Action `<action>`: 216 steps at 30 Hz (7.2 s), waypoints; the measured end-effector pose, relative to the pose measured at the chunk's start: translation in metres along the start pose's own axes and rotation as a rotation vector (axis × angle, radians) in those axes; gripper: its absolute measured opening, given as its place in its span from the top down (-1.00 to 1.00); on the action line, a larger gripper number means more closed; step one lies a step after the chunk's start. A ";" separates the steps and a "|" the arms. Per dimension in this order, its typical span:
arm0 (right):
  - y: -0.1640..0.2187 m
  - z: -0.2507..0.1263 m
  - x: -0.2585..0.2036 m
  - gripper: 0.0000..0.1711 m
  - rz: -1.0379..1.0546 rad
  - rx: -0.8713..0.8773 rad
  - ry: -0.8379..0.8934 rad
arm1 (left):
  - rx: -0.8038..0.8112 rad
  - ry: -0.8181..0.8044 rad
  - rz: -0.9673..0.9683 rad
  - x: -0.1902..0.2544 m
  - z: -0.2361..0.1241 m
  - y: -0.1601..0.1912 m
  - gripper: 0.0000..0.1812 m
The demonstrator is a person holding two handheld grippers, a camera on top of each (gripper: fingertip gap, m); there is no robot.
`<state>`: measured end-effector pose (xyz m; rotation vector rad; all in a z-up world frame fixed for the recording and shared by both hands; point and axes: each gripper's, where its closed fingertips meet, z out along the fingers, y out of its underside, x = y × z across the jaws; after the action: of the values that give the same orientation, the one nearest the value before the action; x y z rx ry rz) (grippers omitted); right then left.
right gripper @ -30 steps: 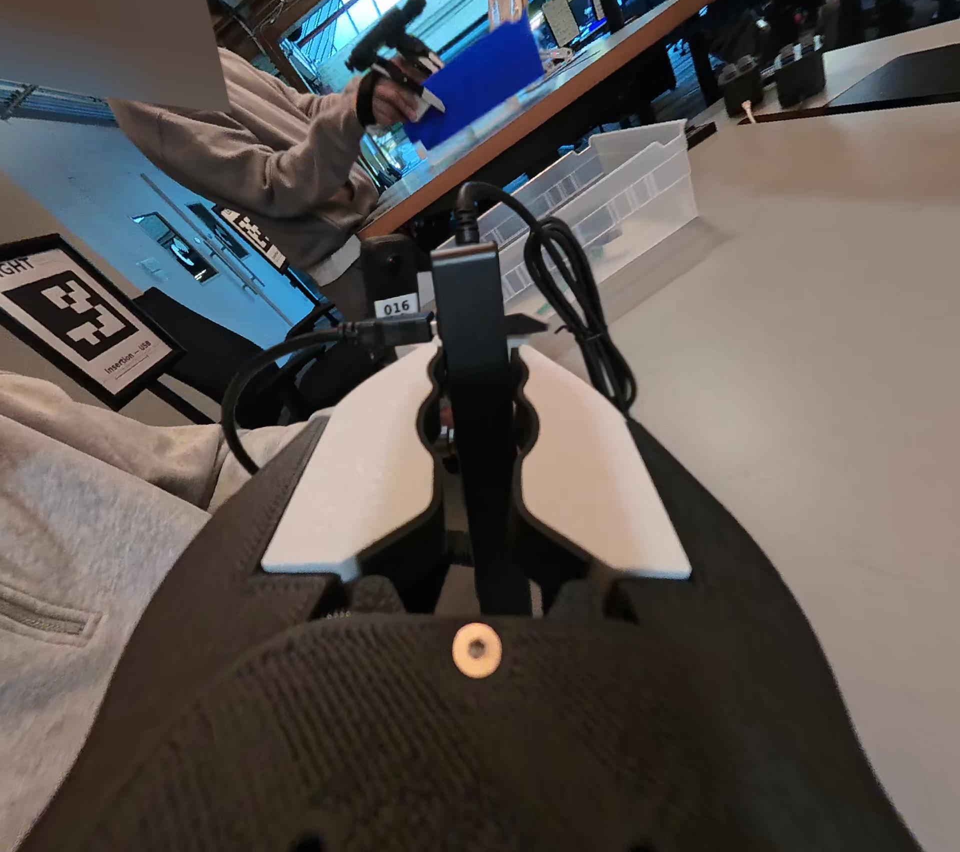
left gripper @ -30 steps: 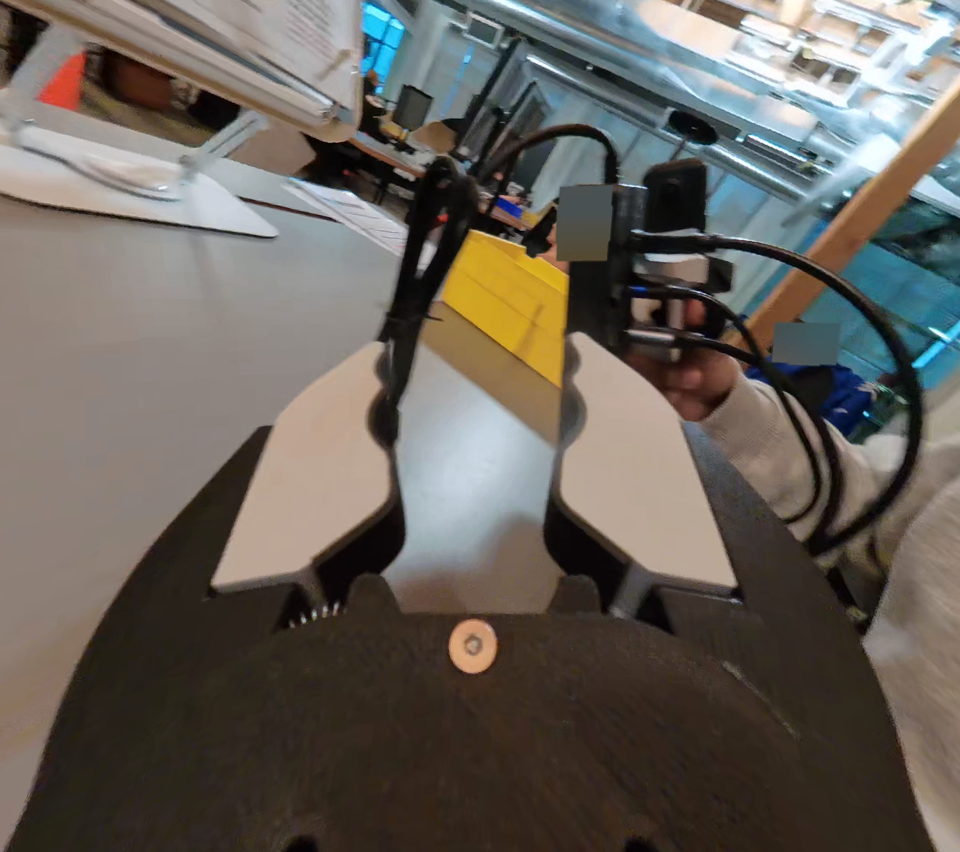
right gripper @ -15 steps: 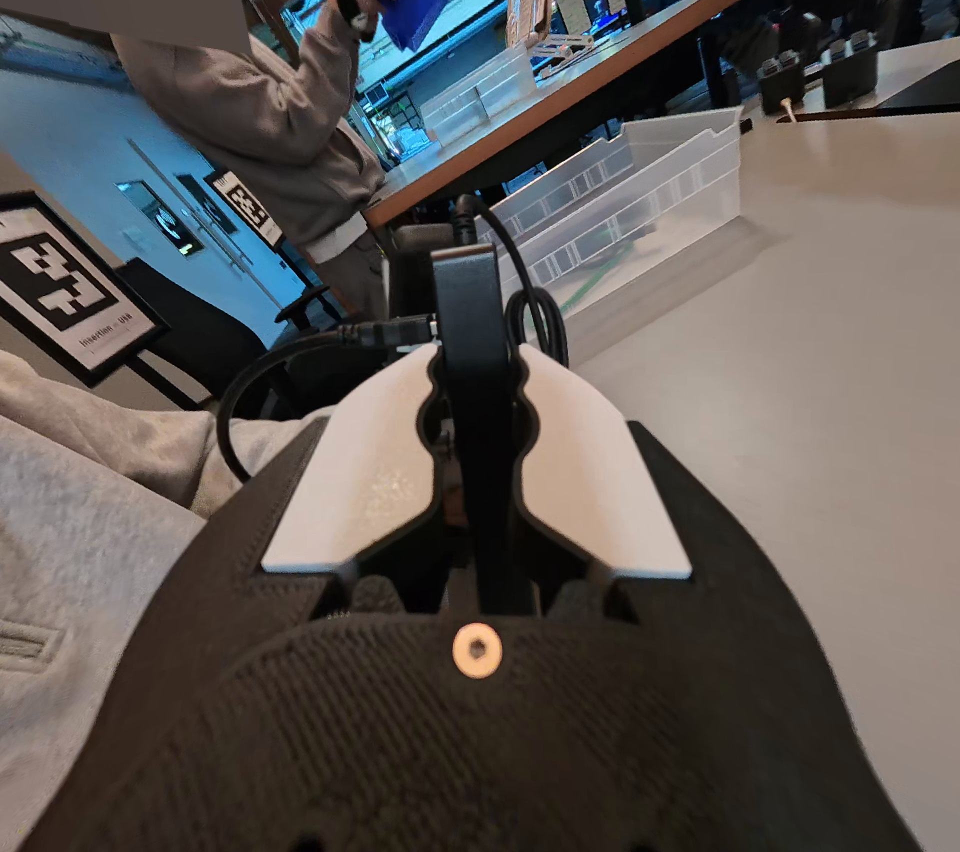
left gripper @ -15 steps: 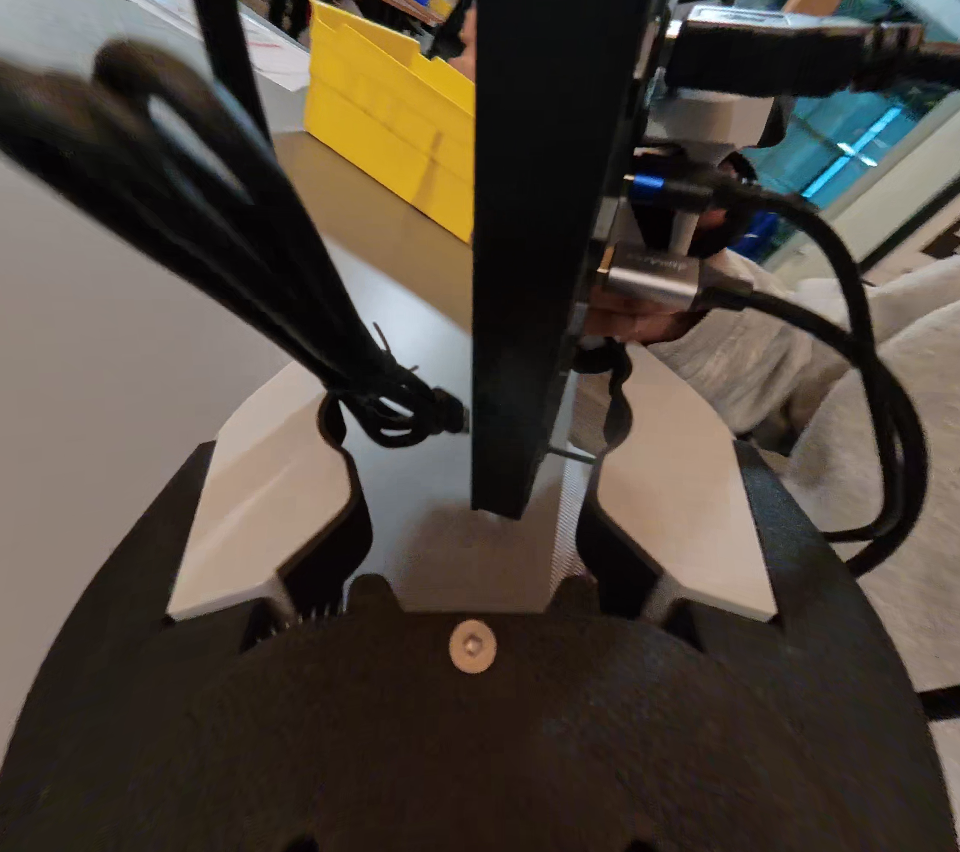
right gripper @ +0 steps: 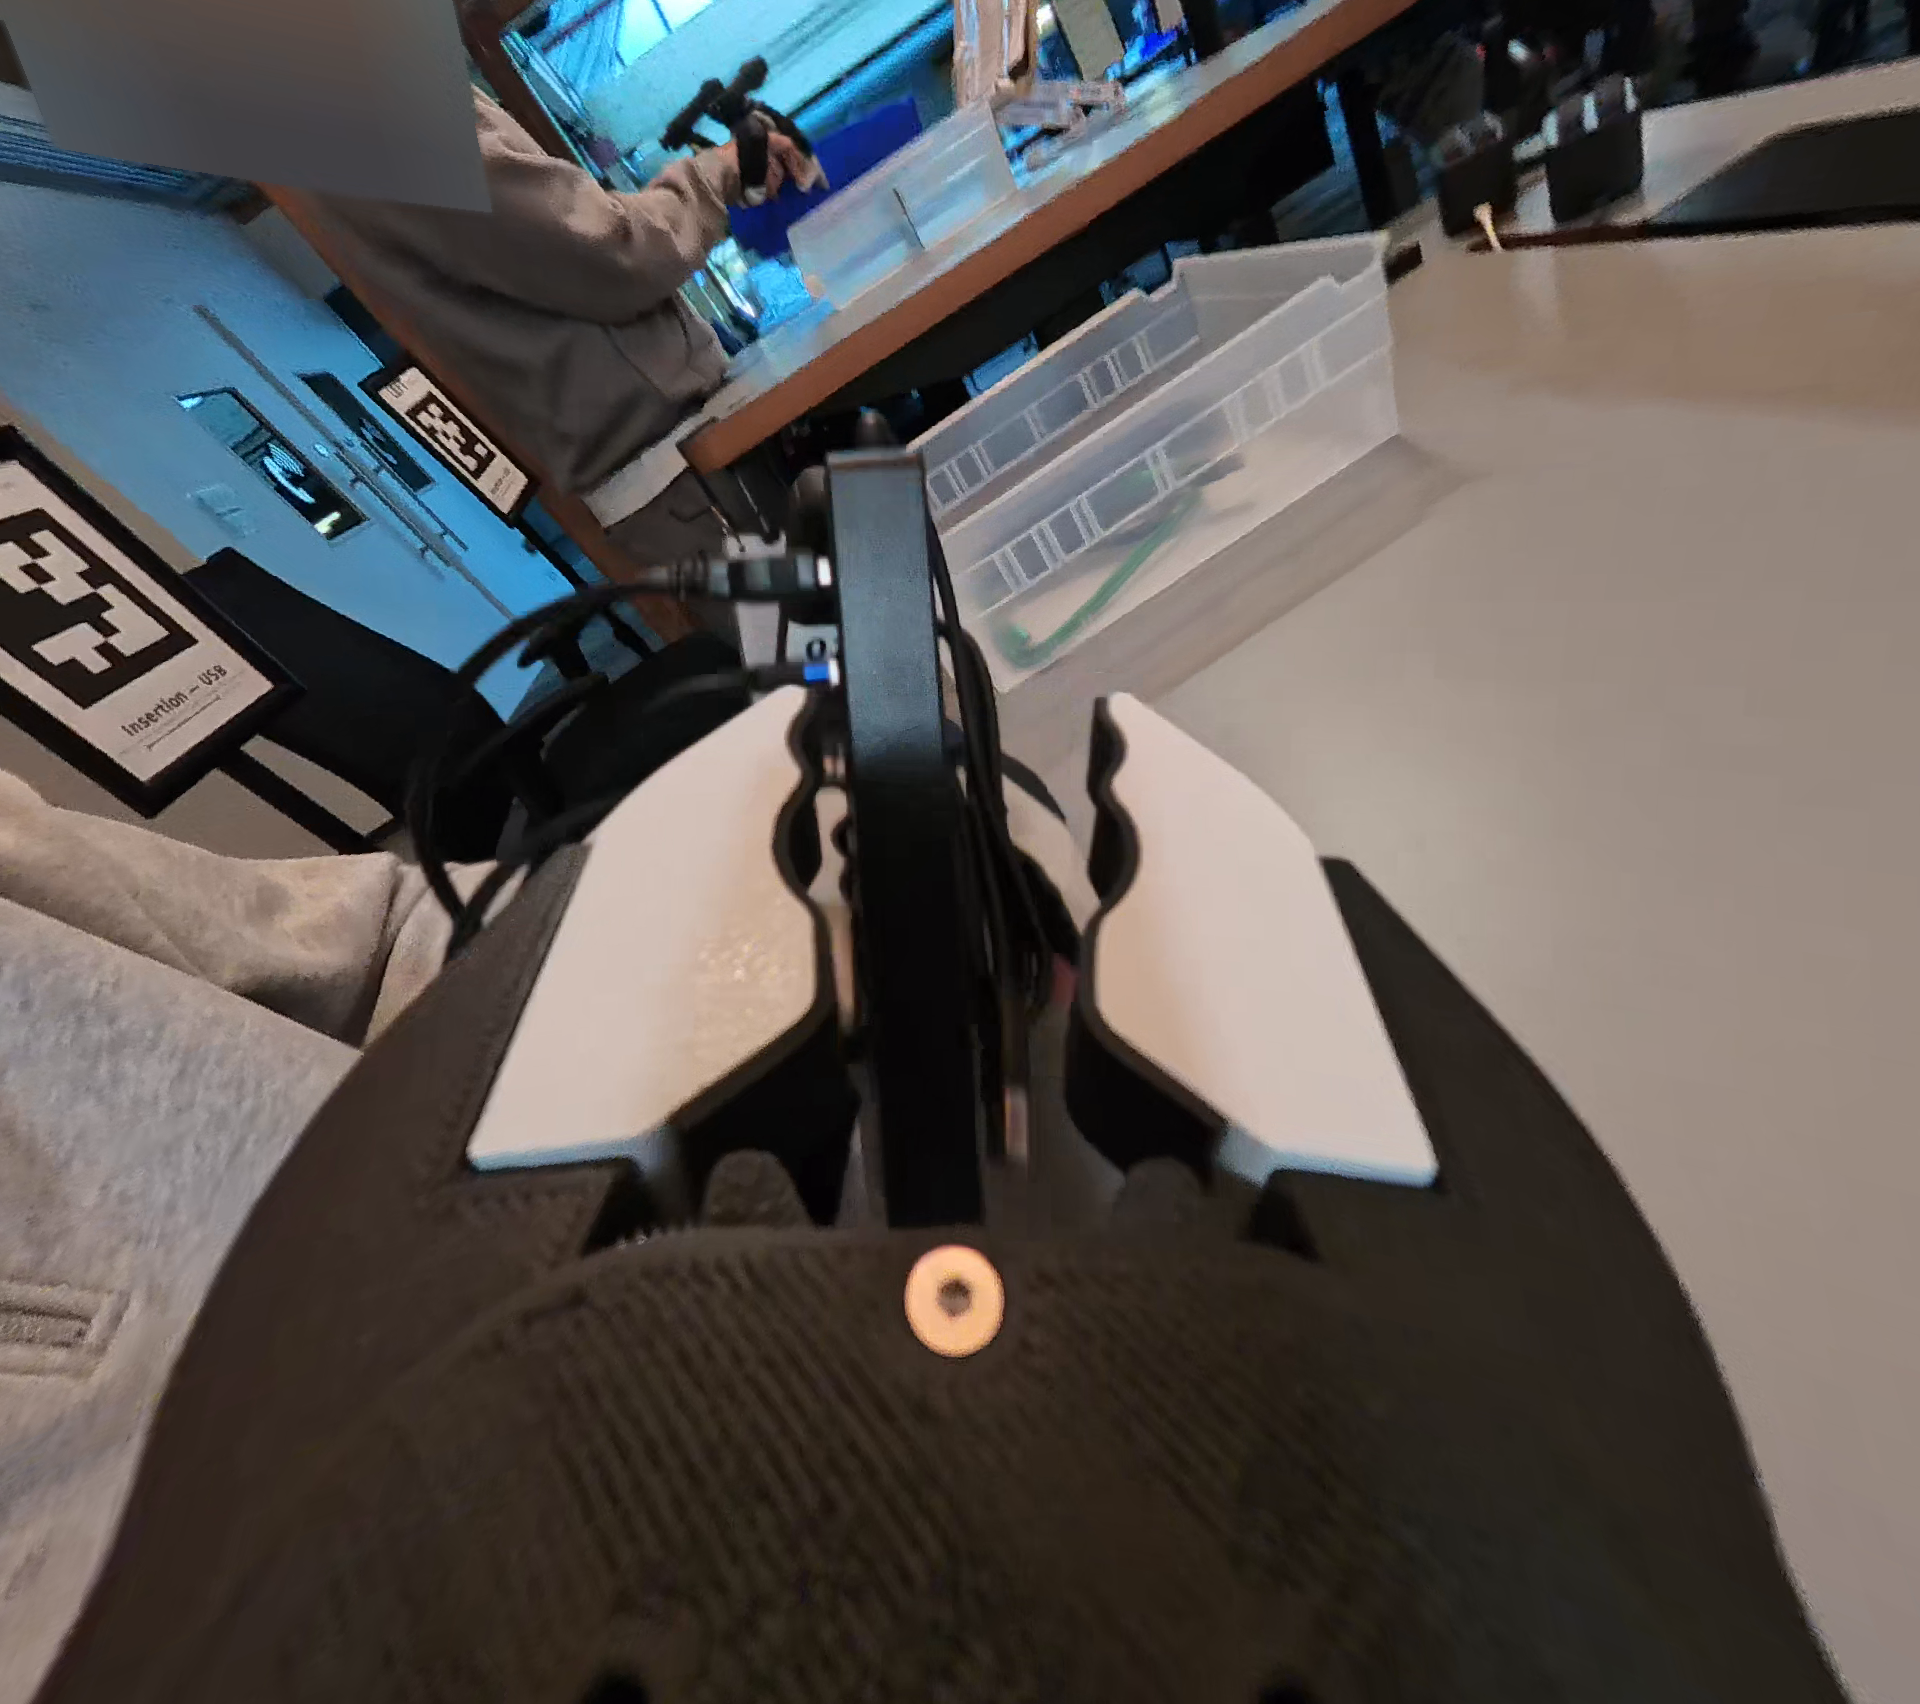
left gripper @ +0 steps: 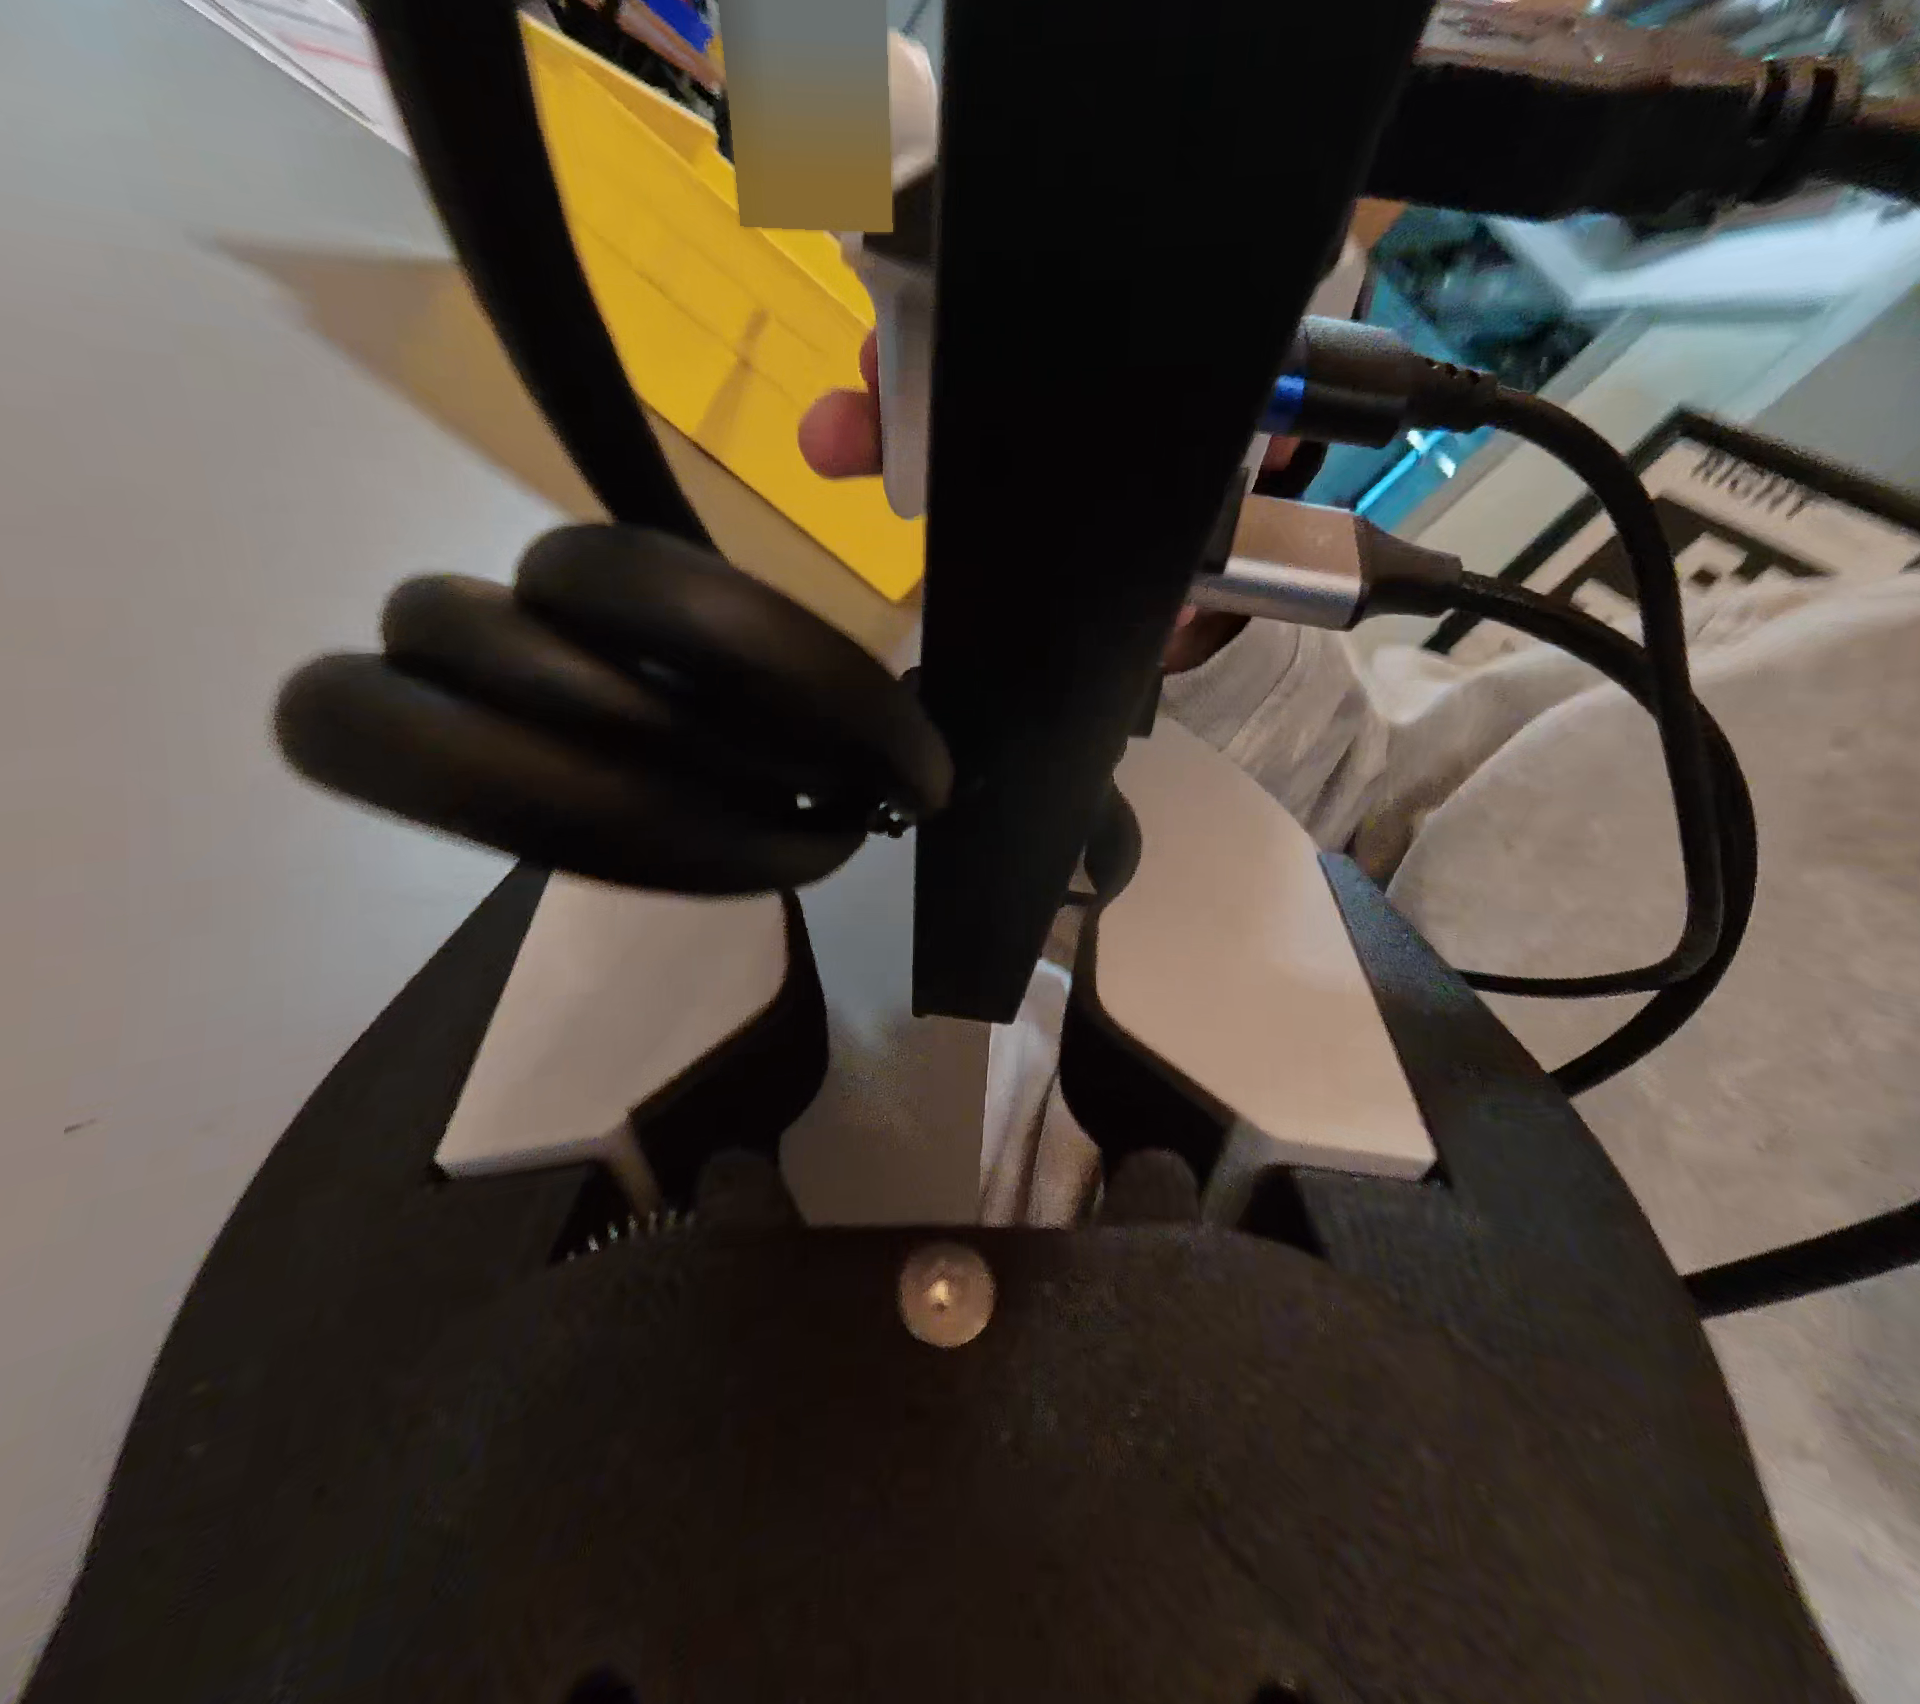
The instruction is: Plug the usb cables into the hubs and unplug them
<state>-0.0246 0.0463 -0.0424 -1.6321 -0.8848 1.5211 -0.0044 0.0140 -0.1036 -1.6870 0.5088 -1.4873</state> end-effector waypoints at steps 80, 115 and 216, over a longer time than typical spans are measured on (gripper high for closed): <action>-0.096 -0.314 0.195 0.49 0.608 1.008 0.606 | 0.210 0.099 -0.231 -0.013 -0.019 -0.025 0.31; -0.067 -0.323 0.222 0.47 0.741 0.914 0.819 | 0.214 0.113 -0.284 -0.016 -0.019 -0.024 0.32; 0.038 -0.439 0.207 0.92 0.228 0.254 1.265 | 0.077 -0.204 0.053 -0.042 0.004 -0.017 0.57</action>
<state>0.4275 0.1823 -0.1615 -2.0386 0.1881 0.4217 -0.0131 0.0567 -0.1164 -1.7279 0.3790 -1.2645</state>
